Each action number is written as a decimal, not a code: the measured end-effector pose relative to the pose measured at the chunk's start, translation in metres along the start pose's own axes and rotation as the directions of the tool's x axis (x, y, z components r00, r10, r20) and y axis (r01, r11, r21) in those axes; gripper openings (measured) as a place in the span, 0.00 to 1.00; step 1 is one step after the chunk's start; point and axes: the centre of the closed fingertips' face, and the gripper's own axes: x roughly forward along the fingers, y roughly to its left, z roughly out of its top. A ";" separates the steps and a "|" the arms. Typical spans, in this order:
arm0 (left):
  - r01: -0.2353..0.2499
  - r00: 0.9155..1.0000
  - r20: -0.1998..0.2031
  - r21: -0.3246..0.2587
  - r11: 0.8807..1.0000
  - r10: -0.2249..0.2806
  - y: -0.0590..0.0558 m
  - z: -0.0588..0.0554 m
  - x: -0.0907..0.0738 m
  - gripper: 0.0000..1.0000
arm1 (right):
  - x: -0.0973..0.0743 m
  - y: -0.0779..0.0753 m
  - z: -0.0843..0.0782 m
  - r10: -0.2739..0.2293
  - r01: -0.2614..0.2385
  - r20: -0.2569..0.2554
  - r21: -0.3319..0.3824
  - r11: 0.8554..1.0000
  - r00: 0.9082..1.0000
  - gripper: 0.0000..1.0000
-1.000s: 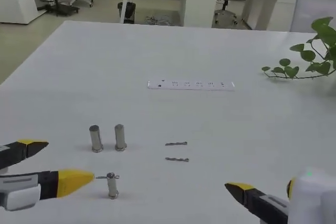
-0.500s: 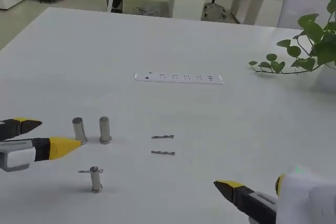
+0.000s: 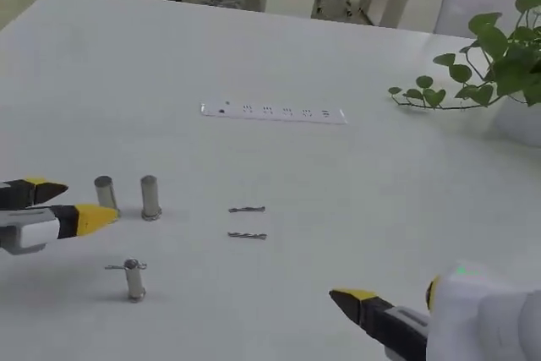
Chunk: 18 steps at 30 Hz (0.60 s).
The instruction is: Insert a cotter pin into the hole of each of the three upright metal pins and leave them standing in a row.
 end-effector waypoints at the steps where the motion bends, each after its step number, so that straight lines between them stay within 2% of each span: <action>1: 0.000 1.000 -0.002 0.003 1.000 0.000 0.000 -0.001 0.002 0.53 | 0.000 0.000 -0.001 0.000 0.000 -0.002 0.003 1.000 1.000 0.96; 10: -0.006 1.000 -0.006 0.028 1.000 0.006 0.003 -0.006 0.016 0.42 | 0.002 0.002 -0.005 0.001 -0.001 -0.014 0.015 1.000 1.000 0.95; 14: -0.021 1.000 -0.015 0.038 0.999 0.021 0.009 -0.008 0.021 0.36 | 0.003 0.002 -0.006 -0.002 0.002 -0.012 0.028 1.000 1.000 0.94; 18: -0.027 0.999 -0.031 0.052 0.998 0.028 0.012 -0.011 0.024 0.35 | 0.003 0.002 -0.009 0.001 -0.001 -0.024 0.032 0.999 1.000 0.94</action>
